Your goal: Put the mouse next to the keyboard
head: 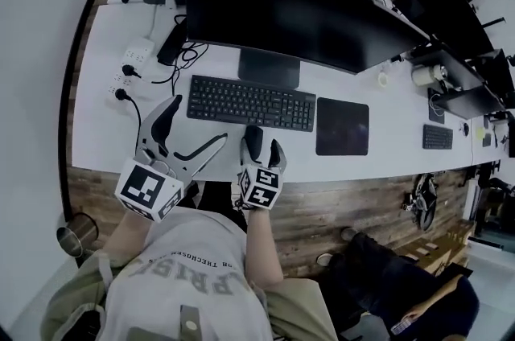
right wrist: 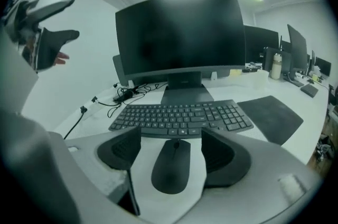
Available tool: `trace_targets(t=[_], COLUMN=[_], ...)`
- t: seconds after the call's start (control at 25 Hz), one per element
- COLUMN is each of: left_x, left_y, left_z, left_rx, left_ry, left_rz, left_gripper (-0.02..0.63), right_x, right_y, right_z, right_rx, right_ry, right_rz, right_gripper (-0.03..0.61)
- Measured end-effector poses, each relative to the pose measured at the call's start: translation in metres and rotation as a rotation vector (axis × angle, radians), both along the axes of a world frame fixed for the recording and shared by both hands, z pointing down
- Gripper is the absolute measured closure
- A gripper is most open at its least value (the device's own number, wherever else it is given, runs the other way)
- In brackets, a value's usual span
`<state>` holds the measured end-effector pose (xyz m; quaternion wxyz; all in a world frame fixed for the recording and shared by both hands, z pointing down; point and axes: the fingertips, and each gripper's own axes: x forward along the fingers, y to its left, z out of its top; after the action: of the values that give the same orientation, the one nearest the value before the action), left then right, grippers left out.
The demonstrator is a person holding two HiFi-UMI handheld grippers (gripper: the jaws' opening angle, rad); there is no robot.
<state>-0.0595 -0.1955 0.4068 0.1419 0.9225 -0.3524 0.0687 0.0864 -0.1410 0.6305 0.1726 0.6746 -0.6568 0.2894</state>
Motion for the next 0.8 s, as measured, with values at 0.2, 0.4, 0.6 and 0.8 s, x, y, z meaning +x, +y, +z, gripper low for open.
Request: trace_targets(t=[0.2, 0.4, 0.6, 0.8], left_x=[0.003, 0.002, 0.004, 0.005], left_y=[-0.016, -0.031, -0.041, -0.045], left_z=[0.005, 0.01, 0.015, 0.018], left_rx=[-0.008, -0.016, -0.024, -0.029], left_ry=[-0.024, -0.036, -0.043, -0.046], left_rz=[-0.064, -0.108, -0.129, -0.139], left_gripper=[0.187, 0.187, 0.187, 0.187], right_x=[0.006, 0.001, -0.007, -0.005], right_y=[0.0, 0.002, 0.001, 0.001], right_z=[0.048, 0.074, 0.086, 0.087], right_rx=[-0.149, -0.243, -0.31, -0.328], right_ry=[-0.038, -0.077, -0.057, -0.022], right_rz=[-0.036, -0.062, -0.115, -0.118], right_gripper=[0.23, 0.23, 0.23, 0.252])
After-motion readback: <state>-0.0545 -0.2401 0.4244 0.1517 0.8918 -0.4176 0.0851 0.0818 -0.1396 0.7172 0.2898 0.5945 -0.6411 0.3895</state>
